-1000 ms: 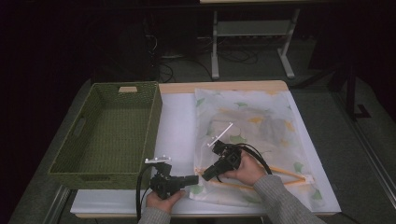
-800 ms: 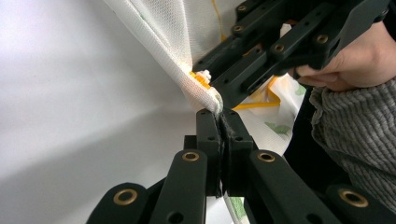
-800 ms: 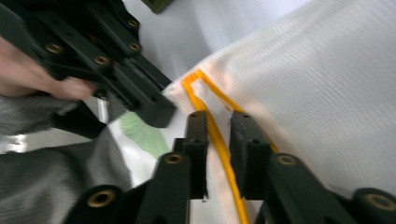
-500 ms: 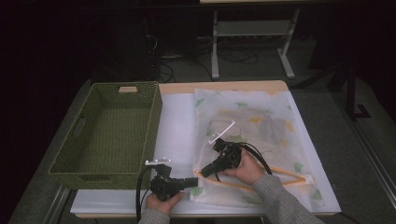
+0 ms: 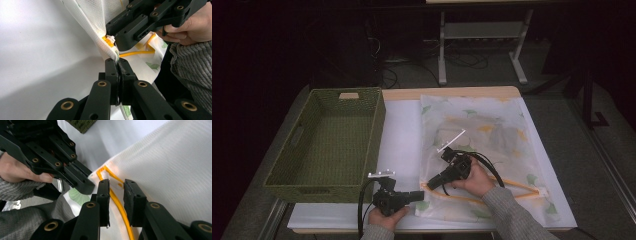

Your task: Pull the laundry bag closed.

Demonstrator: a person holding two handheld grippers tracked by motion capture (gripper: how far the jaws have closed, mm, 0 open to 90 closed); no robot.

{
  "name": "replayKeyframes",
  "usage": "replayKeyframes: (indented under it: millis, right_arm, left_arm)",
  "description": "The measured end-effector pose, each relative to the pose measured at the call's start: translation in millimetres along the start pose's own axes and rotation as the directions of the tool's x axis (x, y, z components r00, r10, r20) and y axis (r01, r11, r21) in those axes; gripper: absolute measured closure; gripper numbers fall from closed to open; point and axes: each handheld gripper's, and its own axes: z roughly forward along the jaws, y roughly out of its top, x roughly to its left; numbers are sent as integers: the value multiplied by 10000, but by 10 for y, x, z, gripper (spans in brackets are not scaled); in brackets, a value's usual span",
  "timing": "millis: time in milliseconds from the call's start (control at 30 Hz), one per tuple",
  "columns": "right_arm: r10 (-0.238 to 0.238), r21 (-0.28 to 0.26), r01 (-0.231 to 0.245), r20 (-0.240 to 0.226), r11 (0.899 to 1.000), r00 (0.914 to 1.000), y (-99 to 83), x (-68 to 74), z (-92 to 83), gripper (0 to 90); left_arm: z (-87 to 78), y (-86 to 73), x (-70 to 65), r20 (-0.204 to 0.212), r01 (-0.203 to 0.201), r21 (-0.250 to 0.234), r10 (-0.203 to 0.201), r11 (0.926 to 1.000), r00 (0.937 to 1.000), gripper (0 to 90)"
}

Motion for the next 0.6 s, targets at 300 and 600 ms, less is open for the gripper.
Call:
replayKeyframes:
  millis: [300,600]
  right_arm:
    - [-106,-310,99,-247,9995,9996,19,29,-22,851]
    - [497,-191,-510,-609,9985,9969,-39,-43,0,683]
  left_arm:
    - [29,-18,6,-66,-5,181,6,9998,10000,874]
    - [-53,8,-7,-77,-17,-306,15,9995,10000,876]
